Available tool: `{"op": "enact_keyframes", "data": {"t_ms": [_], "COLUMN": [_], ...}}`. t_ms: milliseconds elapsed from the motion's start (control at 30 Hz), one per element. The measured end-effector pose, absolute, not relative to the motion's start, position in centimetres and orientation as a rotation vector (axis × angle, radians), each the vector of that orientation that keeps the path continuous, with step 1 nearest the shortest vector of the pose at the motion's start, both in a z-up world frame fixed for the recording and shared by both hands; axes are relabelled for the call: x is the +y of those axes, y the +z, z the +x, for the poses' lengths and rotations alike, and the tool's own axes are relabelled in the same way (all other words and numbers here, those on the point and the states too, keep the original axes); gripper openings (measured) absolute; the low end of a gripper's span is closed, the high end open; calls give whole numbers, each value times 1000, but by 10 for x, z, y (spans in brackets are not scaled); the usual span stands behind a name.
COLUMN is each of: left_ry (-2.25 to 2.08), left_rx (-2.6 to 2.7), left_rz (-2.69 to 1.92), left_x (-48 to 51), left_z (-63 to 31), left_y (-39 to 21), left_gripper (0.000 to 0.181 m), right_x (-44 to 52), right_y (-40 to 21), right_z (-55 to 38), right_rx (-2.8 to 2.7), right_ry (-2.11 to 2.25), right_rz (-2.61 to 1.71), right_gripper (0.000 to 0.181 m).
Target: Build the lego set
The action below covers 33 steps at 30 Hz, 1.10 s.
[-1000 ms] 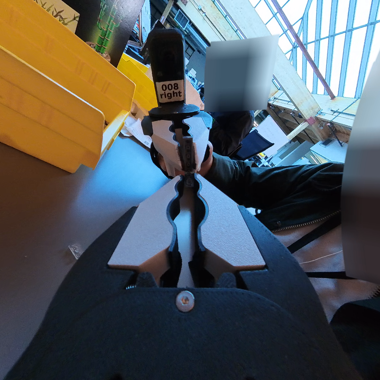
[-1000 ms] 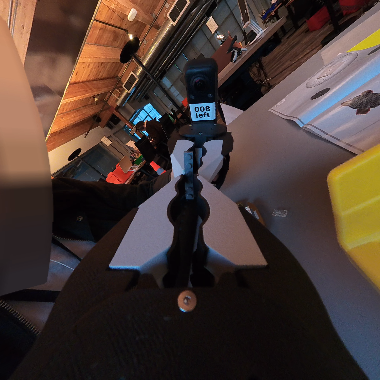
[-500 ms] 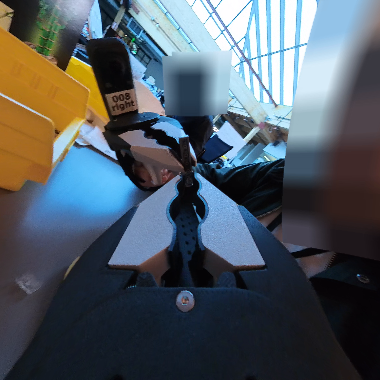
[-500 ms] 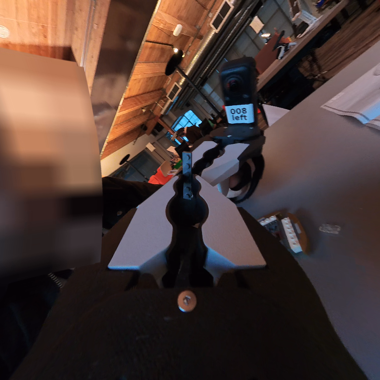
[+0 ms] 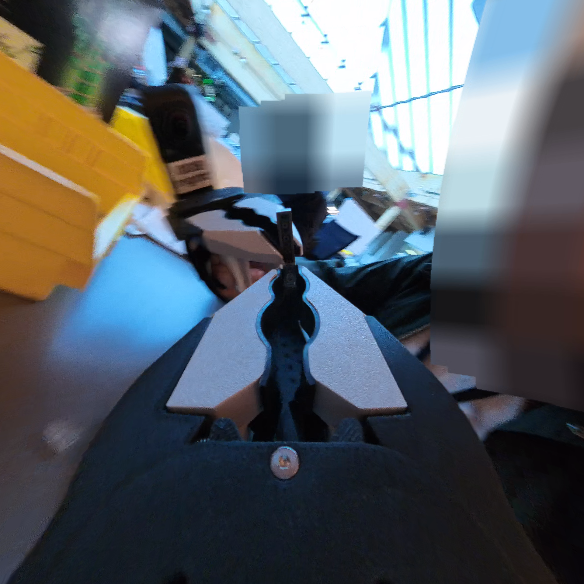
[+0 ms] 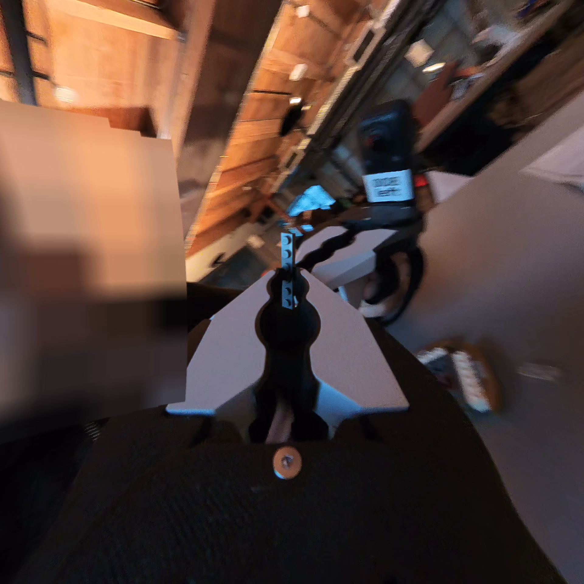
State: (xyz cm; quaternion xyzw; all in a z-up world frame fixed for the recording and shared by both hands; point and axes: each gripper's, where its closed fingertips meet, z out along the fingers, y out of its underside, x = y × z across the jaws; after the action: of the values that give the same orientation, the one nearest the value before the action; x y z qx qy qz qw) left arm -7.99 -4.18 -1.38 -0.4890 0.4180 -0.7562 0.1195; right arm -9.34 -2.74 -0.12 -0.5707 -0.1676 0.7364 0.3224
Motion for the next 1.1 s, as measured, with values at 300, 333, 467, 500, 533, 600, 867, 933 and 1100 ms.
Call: {"op": "enact_keyframes", "data": {"t_ms": [300, 333, 467, 500, 533, 600, 867, 933, 1100], "left_ry": [-1816, -1880, -2084, -2123, -2162, -2237, -2290, -2141, -2055], "left_rx": [1293, 1275, 1226, 1215, 1208, 1193, 1164, 1148, 1104], "left_rz": [-1640, -1619, -1551, -1526, -1503, -1450, -1436, -1568, -1658], "left_x": [-24, -27, -35, -36, -38, -42, -41, -28, -9], "left_z": [-73, -74, -78, -79, -80, -83, -83, -78, -82], "left_y": [-49, -43, -28, -24, -20, -12, -9, -27, -39], "left_gripper": [6, 6, 5, 6, 6, 6, 5, 5, 5], "right_x": [-1, -3, -10, -12, -14, -19, -15, -5, 10], "right_y": [-38, -34, -20, -17, -13, -5, 4, -11, -43], "right_z": [-85, -86, -87, -88, -88, -89, -80, -75, -49], "right_rx": [-404, -395, -357, -349, -347, -357, -336, -321, -308], "right_ry": [1486, 1548, 1782, 1827, 1870, 1923, 1885, 1698, 1312], "right_rz": [-1759, -1736, -1642, -1616, -1587, -1532, -1498, -1623, -1879], "right_gripper": [5, 5, 5, 5, 5, 5, 5, 5, 6]}}
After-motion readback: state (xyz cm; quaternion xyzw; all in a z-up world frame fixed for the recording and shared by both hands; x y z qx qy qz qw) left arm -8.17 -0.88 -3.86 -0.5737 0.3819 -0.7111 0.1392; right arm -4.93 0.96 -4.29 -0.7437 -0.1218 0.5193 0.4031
